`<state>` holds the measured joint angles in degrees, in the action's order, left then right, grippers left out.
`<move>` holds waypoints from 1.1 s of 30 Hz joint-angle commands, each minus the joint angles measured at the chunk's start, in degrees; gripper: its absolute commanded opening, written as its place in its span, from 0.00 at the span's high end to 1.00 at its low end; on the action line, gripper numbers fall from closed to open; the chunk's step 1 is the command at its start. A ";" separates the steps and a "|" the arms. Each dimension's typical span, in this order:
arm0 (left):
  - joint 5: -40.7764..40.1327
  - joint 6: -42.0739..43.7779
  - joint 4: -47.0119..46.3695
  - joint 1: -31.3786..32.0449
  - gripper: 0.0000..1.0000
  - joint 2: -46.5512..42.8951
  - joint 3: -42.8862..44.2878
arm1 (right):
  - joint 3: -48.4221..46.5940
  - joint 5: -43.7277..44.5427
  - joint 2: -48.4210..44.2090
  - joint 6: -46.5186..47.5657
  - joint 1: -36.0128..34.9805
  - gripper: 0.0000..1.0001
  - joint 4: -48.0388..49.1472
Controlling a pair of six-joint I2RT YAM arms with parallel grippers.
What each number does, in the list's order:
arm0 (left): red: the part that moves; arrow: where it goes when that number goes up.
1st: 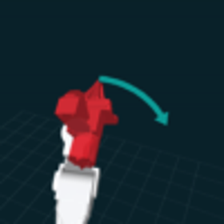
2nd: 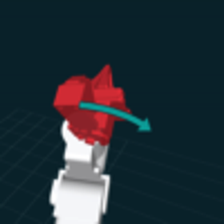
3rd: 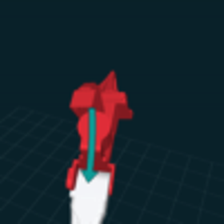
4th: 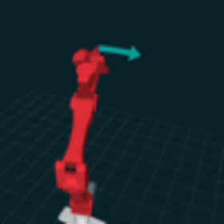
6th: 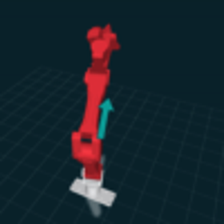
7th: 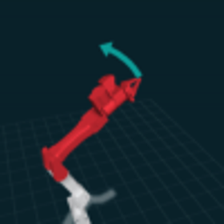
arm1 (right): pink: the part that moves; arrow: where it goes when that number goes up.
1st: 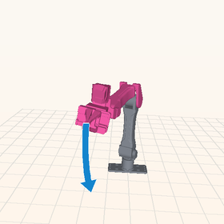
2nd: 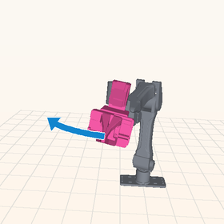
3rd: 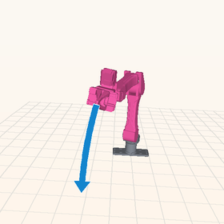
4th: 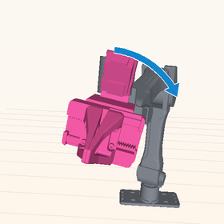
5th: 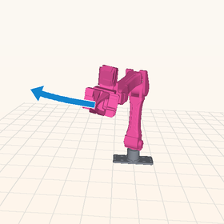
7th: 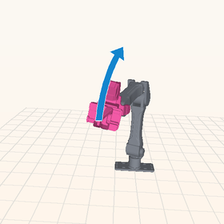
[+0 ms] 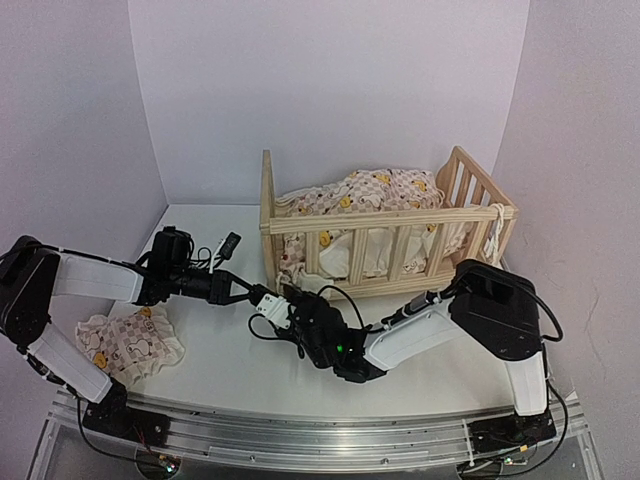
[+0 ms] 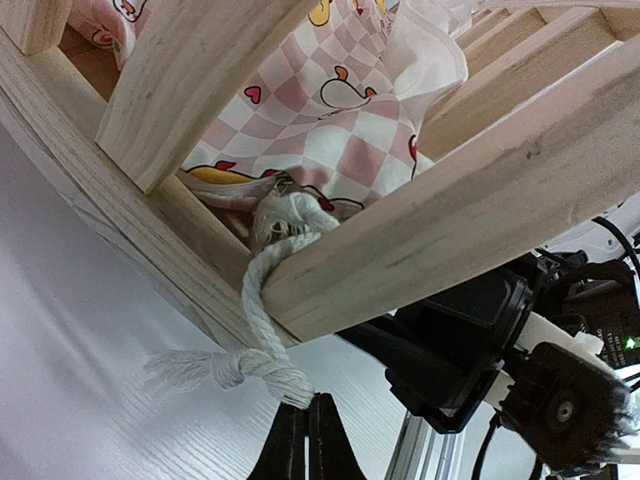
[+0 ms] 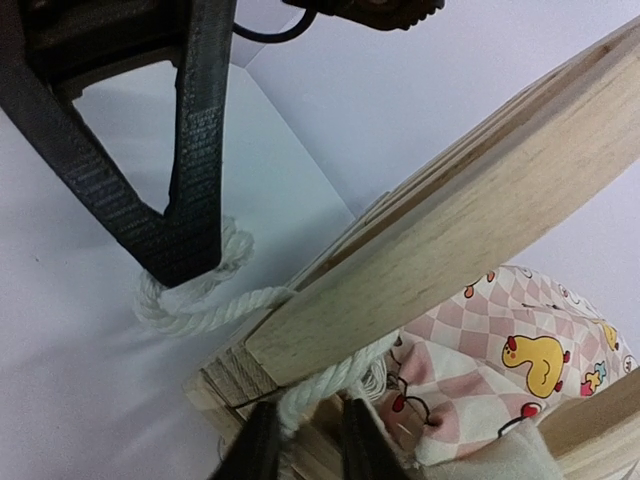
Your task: Set up the pet bed
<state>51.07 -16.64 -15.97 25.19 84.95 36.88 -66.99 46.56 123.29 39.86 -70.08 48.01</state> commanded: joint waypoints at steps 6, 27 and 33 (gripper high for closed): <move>0.82 -0.33 -2.26 0.03 1.00 -0.17 0.90 | 0.69 -1.40 -2.00 -3.02 0.46 1.00 -0.34; -1.44 -2.34 0.47 -0.74 1.00 -2.70 -0.60 | 10.58 -41.39 -24.70 -32.11 0.56 1.00 -27.81; -2.79 -0.33 6.10 -3.26 1.00 -4.67 -0.05 | 7.14 -46.08 -29.98 -29.89 0.39 1.00 -37.64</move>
<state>49.66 -18.08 -14.07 23.51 83.16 36.23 -56.03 7.55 98.89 9.94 -69.47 17.36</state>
